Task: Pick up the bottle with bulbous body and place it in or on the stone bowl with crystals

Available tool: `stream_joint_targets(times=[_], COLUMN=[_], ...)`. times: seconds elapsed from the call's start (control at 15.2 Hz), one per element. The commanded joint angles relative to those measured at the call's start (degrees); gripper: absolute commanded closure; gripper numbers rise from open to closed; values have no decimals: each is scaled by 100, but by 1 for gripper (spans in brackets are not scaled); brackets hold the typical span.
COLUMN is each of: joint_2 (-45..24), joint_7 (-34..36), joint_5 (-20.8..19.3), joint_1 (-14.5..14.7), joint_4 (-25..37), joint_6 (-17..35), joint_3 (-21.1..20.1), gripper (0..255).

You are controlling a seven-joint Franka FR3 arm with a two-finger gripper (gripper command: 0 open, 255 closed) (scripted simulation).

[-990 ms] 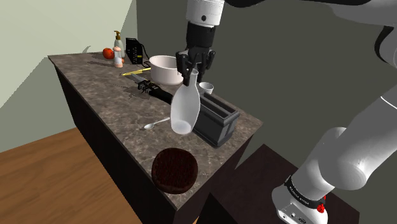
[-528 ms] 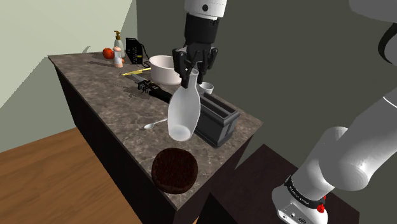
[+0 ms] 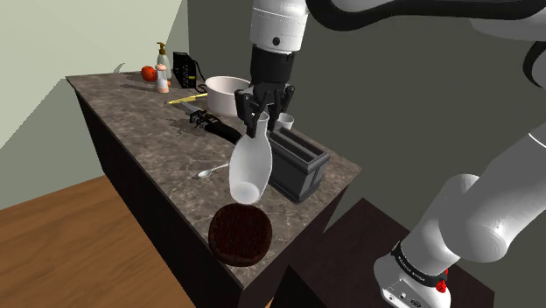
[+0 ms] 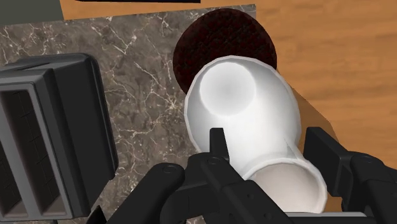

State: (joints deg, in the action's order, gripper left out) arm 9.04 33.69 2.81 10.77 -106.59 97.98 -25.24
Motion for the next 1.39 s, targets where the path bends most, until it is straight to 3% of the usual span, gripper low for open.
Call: stream_joint_targets(times=[0.0,1.32], joint_2=[40,-165], joint_7=[-1,74], joint_5=[19,-39], joint_1=[8,38], joint_4=[-207,-1556], joint_6=[175,1712], joint_3=[-4,-90], gripper=[255,255])
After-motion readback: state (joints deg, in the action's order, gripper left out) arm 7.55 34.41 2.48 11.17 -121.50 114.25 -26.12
